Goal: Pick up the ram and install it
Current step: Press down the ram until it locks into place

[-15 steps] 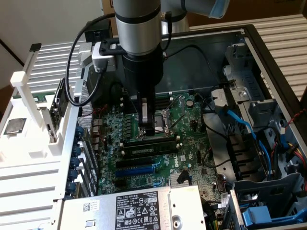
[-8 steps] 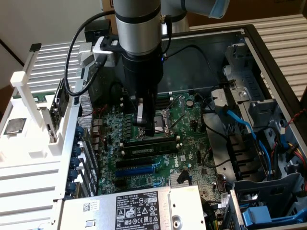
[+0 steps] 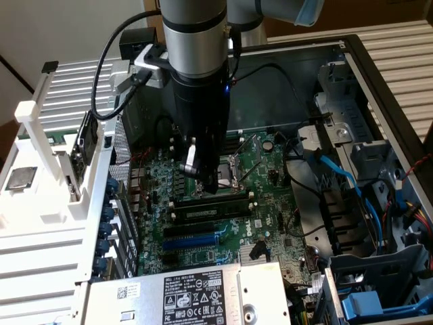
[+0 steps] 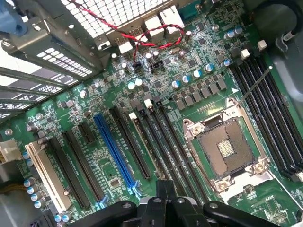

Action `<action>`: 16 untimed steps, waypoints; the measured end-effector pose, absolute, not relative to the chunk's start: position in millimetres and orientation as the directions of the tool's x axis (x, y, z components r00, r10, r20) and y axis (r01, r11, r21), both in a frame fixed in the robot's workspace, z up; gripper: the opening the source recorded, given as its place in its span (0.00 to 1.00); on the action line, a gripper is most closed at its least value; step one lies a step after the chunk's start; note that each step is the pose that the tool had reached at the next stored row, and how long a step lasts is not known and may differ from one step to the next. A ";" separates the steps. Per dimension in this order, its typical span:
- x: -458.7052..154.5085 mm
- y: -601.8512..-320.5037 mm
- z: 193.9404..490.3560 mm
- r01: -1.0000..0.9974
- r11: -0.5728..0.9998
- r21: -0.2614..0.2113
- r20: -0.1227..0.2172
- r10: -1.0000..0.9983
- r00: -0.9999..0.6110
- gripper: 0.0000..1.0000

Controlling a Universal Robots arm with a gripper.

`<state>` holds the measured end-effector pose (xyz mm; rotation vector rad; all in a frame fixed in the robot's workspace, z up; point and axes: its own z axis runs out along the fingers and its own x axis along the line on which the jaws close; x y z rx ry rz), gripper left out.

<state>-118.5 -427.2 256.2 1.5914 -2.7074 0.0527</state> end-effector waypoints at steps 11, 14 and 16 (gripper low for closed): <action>-118.5 -427.2 256.2 -0.732 0.680 -0.029 0.018 -0.732 -0.681 0.10; -118.5 -427.2 256.2 -0.705 0.709 -0.029 0.018 -0.705 -0.709 0.10; -118.5 -427.2 256.2 -0.685 0.728 -0.029 0.018 -0.685 -0.728 0.10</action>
